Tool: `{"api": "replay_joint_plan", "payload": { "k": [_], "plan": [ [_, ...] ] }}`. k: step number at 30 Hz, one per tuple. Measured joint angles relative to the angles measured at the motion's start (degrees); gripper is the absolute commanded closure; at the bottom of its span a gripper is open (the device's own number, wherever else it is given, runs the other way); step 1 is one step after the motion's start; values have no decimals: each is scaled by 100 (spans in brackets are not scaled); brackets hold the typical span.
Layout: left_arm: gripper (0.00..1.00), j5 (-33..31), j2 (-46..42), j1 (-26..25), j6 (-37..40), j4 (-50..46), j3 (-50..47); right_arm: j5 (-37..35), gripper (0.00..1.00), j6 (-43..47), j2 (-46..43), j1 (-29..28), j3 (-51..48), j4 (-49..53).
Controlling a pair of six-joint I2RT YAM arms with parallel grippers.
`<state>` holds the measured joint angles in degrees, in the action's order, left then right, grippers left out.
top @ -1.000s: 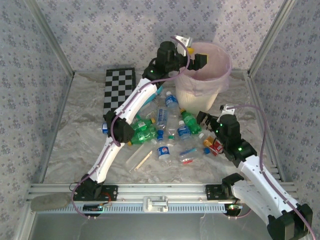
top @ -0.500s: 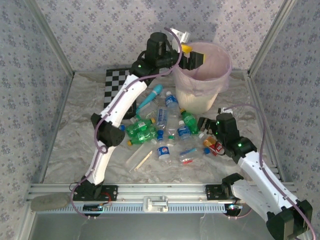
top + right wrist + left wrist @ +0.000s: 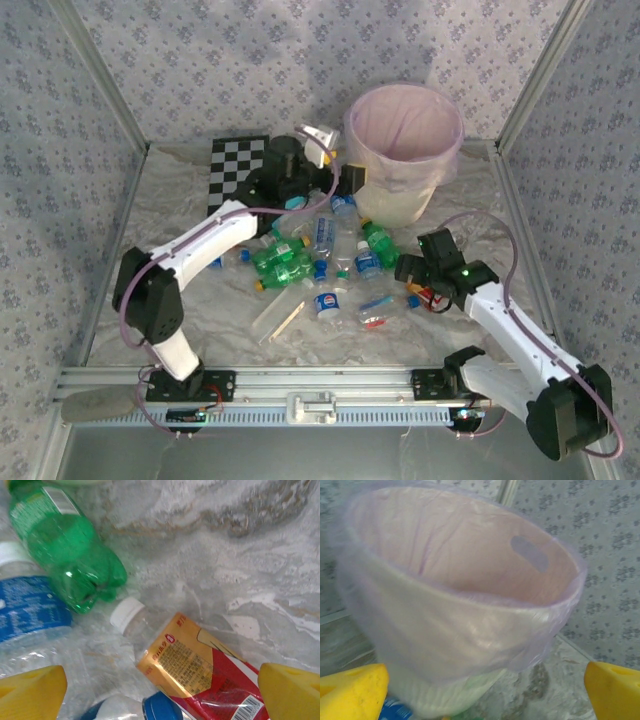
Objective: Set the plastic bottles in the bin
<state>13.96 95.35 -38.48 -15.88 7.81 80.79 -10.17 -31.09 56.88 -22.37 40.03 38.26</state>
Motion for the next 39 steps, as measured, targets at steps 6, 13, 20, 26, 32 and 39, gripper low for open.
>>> {"api": "replay_joint_plan", "payload": {
  "k": [6, 13, 20, 26, 32, 39],
  "plan": [
    [0, -861, -903, 61, -22, 295, -1591, 155, 0, 35, 750, 0, 195, 111],
    [0, -2221, -1628, 146, -498, 164, -3442, 225, 0, 267, 1751, 28, 612, 269],
    [0, -2905, -2022, 238, -1362, 57, -4249, 199, 0, 553, 2293, 195, 804, 382],
    [0, -3003, -1759, 238, -1797, 168, -4245, 199, 0, 608, 2461, 481, 807, 398],
    [0, -2933, -1338, 238, -1926, 199, -3847, 201, 3, 608, 2402, 693, 647, 337],
    [0, -2852, -1316, 238, -2098, 275, -3766, 232, 11, 610, 2358, 872, 522, 308]
  ]
}}
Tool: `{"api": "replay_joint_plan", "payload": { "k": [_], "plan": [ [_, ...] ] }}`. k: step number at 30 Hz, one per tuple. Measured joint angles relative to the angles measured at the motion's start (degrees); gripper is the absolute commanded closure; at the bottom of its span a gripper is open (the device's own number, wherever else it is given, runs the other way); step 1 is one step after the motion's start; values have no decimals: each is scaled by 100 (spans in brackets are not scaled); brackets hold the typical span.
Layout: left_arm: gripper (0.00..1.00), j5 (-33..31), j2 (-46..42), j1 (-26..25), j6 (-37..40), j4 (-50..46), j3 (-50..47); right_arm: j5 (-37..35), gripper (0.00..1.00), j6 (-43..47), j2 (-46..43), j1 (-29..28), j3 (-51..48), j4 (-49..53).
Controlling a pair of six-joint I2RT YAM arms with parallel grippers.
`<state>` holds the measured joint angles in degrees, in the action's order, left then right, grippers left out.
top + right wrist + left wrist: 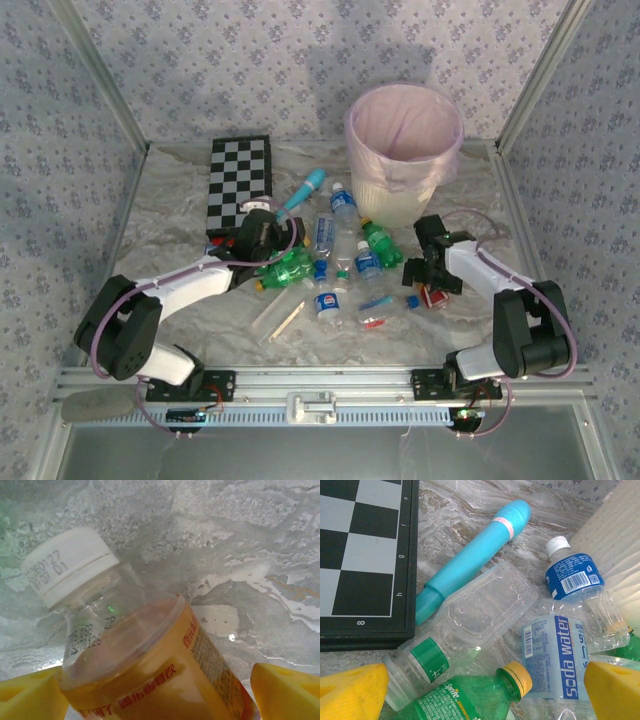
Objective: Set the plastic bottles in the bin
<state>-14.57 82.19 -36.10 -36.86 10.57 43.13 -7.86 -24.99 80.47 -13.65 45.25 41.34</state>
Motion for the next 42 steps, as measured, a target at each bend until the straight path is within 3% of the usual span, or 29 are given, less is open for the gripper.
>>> {"api": "replay_joint_plan", "payload": {
  "k": [12, 20, 31, 42],
  "plan": [
    [0, -142, -92, 0, -120, -46, -136, 151, 34, -59, -46, 79, -66, -214],
    [0, -232, -208, 0, -136, -52, -146, 195, 45, -140, -166, 101, -151, -308],
    [0, -487, -376, 0, -229, -216, -260, 352, 53, -125, -789, 372, -260, -348],
    [0, -671, -612, 173, -297, -328, -420, 1541, 57, 118, -1668, 1333, -50, -380]
  ]
}}
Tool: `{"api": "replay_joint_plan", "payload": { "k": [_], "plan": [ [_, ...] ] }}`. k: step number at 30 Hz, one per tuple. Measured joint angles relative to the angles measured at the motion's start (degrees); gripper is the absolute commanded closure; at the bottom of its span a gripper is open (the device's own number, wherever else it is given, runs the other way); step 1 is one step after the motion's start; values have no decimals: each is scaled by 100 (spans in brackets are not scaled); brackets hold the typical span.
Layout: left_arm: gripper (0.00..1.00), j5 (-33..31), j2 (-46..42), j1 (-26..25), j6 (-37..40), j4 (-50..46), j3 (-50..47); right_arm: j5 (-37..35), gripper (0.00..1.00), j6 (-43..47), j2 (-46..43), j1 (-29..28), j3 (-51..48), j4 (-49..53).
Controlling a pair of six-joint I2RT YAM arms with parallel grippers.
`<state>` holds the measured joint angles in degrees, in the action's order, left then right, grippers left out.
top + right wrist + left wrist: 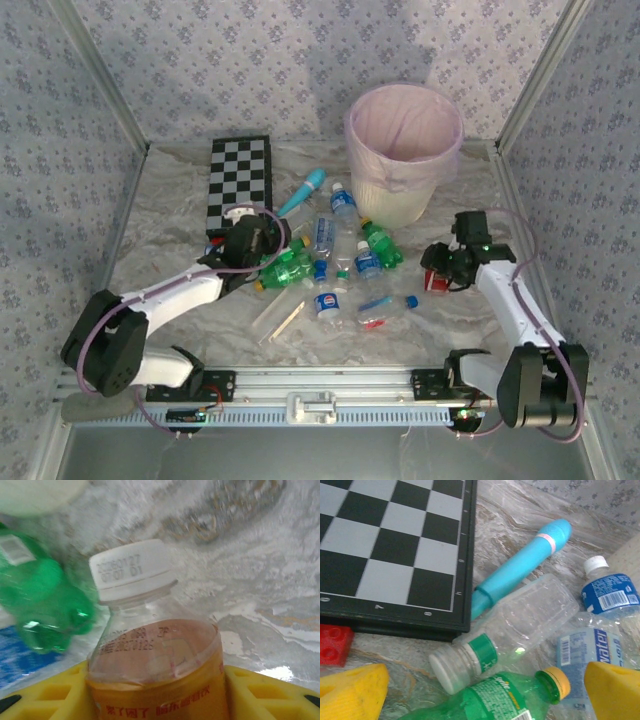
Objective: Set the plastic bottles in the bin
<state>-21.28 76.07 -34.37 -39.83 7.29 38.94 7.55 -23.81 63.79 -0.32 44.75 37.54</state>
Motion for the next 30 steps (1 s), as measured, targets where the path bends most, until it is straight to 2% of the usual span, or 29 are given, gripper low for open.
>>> {"api": "replay_joint_plan", "payload": {
  "k": [7, 17, 25, 30],
  "plan": [
    [0, -68, -293, 372, -35, -26, -240, 1054, 58, 98, -511, 581, 439, -103],
    [0, -85, -675, 638, -37, -114, -455, 2378, 58, -131, -564, 951, 828, -396],
    [0, -87, -933, 850, -76, -127, -656, 2997, 60, -570, -599, 1001, 2304, -914],
    [0, -87, -1049, 879, -79, -127, -798, 2931, 60, -708, -138, 586, 3580, -1414]
  ]
}}
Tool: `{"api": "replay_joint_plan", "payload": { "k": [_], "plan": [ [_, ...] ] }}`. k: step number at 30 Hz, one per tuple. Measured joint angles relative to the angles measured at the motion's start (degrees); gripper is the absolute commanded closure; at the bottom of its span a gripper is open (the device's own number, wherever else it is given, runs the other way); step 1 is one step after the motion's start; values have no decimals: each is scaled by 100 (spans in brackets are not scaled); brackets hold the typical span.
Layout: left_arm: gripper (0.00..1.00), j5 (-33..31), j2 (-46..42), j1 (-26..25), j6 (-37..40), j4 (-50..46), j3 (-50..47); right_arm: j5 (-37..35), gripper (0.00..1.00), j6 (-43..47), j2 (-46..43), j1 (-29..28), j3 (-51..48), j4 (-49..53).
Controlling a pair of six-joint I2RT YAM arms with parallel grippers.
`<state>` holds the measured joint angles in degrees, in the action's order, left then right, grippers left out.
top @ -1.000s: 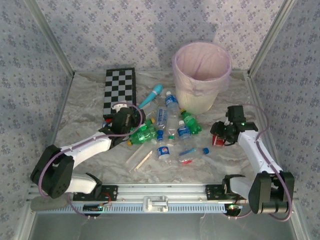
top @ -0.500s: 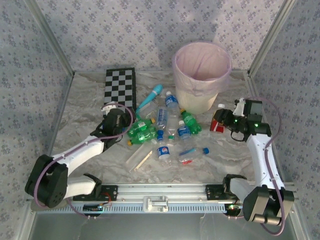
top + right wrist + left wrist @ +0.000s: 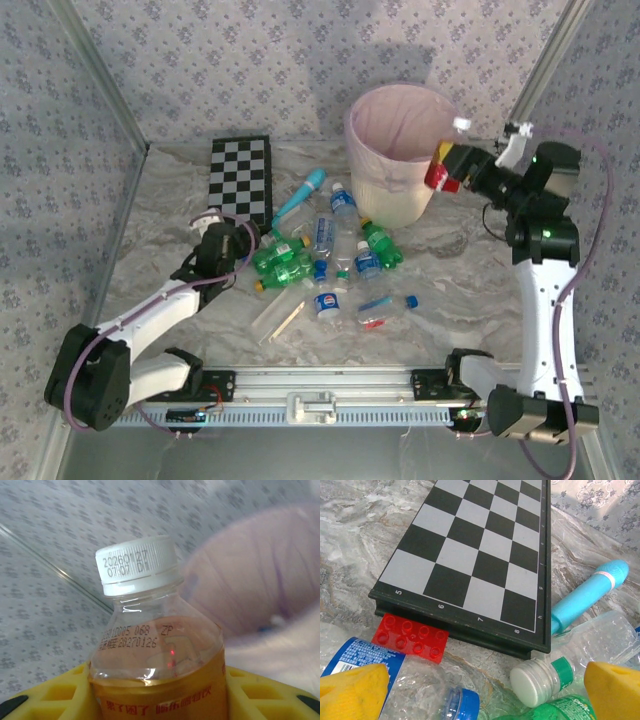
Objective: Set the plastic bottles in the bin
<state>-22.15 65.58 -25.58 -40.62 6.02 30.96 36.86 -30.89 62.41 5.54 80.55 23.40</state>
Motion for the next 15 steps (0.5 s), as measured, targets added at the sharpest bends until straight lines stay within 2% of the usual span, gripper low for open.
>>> {"api": "replay_joint_plan", "payload": {
  "k": [4, 9, 15],
  "plan": [
    [0, 2, -205, 9, -2, -20, -160, -378, 61, 92, 761, -560, 927, -286],
    [0, -2, -667, 52, -50, -153, -468, -1165, 60, 481, 2149, -1152, 2100, -271],
    [0, -28, -1257, 184, -166, -374, -833, -1928, 60, 896, 3687, -1399, 3353, 330]
  ]
}}
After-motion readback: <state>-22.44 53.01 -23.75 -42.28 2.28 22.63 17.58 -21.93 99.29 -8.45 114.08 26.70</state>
